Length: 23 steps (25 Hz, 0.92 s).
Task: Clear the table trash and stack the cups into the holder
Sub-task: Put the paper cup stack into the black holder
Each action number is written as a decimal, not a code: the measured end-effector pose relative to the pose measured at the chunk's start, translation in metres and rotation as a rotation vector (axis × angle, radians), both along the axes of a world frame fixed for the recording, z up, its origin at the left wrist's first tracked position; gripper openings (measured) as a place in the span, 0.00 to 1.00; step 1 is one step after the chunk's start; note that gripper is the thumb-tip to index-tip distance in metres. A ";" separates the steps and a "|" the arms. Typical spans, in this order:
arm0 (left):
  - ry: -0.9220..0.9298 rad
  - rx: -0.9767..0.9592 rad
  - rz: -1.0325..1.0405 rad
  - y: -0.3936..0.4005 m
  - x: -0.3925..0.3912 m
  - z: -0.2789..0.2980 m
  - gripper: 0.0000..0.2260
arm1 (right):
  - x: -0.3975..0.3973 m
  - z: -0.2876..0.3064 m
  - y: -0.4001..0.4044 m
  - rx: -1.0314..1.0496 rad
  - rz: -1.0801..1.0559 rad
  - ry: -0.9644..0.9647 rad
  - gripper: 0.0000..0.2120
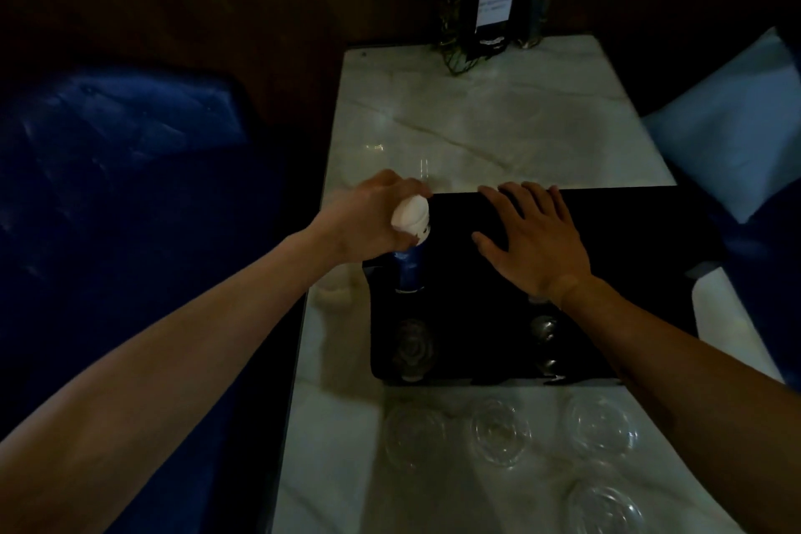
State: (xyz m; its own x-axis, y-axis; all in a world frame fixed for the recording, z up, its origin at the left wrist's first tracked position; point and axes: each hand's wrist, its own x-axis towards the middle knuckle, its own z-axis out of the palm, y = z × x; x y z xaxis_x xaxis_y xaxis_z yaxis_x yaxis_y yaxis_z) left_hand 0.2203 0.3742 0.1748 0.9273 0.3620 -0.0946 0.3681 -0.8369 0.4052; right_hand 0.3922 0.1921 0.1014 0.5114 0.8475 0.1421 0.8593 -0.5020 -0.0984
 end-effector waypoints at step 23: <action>0.299 0.284 -0.098 -0.016 0.015 -0.035 0.31 | -0.006 0.008 -0.001 -0.070 -0.005 -0.003 0.30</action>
State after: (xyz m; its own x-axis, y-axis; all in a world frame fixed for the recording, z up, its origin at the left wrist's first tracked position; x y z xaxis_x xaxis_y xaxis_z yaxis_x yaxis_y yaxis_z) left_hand 0.2352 0.3583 0.1395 0.9054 0.3241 -0.2742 0.3478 -0.9367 0.0410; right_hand 0.3859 0.1909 0.1094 0.5153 0.8529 0.0843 0.8570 -0.5117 -0.0609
